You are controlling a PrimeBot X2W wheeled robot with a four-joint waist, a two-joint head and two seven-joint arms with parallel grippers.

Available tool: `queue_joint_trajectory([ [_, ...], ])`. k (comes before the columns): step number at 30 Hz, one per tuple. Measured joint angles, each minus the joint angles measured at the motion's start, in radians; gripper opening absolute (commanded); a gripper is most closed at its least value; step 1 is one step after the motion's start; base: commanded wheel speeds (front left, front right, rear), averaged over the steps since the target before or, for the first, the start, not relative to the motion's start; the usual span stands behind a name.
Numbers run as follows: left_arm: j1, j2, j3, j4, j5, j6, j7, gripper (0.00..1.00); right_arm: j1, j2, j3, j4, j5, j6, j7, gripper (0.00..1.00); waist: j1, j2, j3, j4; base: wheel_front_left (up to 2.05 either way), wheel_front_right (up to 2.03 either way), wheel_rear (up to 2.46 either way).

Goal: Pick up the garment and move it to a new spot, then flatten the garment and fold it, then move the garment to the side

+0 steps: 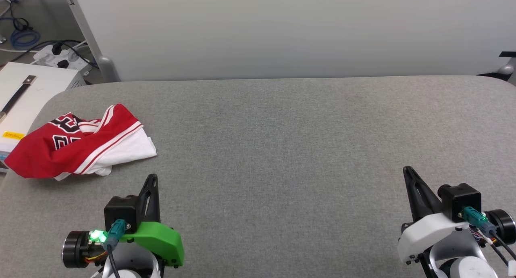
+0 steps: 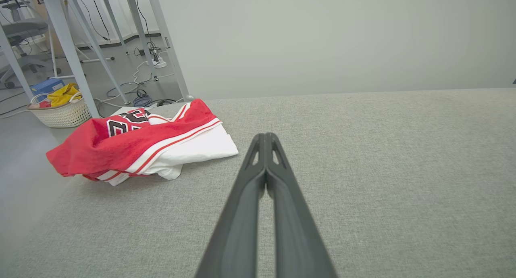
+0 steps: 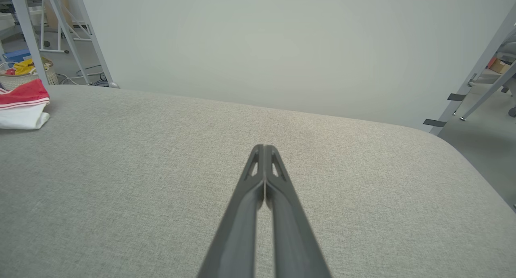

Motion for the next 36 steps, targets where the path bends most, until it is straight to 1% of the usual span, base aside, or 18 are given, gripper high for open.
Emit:
queue_joint_trajectory([
  [32, 0.0, 0.0, 0.0, 0.0, 0.0, 0.0, 0.0, 0.0, 0.0, 0.0, 0.0, 0.0, 0.0, 0.0, 0.0, 0.0, 0.0, 0.0, 0.0, 0.0, 0.0, 0.0, 0.0],
  [33, 0.0, 0.0, 0.0, 0.0, 0.0, 0.0, 0.0, 1.0, 0.0, 0.0, 0.0, 0.0, 0.0, 0.0, 0.0, 1.0, 0.0, 0.0, 0.0, 0.0, 0.0, 0.0, 0.0],
  [36, 0.001, 0.0, 0.0, 0.0, 0.0, 0.0, 0.0, 1.0, 0.0, 0.001, 0.0, 0.001, 0.002, 0.0, 0.0, 1.0, 0.0, 0.0, 0.0, 0.0, 0.0, 0.0, 0.0],
])
